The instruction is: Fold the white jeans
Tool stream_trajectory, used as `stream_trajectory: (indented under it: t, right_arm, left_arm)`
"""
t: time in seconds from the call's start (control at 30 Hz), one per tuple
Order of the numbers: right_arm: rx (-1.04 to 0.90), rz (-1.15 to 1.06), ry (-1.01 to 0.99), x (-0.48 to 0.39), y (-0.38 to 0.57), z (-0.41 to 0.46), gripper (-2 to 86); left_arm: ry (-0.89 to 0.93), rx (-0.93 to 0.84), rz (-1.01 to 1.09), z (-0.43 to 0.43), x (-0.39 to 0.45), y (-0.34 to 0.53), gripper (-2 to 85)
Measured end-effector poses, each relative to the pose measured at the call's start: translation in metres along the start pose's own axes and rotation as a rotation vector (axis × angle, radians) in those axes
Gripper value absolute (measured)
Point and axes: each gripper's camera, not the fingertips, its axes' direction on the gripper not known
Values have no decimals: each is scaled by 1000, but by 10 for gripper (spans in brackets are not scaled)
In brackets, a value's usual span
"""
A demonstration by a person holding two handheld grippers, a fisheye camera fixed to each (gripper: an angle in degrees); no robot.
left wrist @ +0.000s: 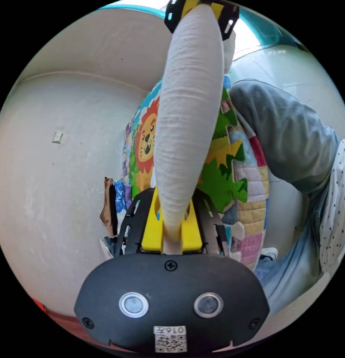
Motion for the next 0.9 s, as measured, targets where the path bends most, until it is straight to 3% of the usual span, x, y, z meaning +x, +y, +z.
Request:
stream_trajectory:
  t: [0.33,0.53,0.6,0.77,0.9]
  right_arm:
    - [146,-127,-184,32,-54,5,76]
    - [176,-106,-304,122,-123,93,73]
    - [176,-71,-254,152,-147,127,71]
    - [264,97,228,197,-212,229,72]
    - [270,225,409,192,-275,324,79]
  left_arm:
    - [201,-43,104,-2,-101,-47,54]
    - [244,-174,-110,90,-240,-128,52]
    - [95,-208,-178,129,-278,-164,52]
    - [-286,-139,-406,211,-344,-218,56]
    - [-473,-169,-492,330,-321,-262,59]
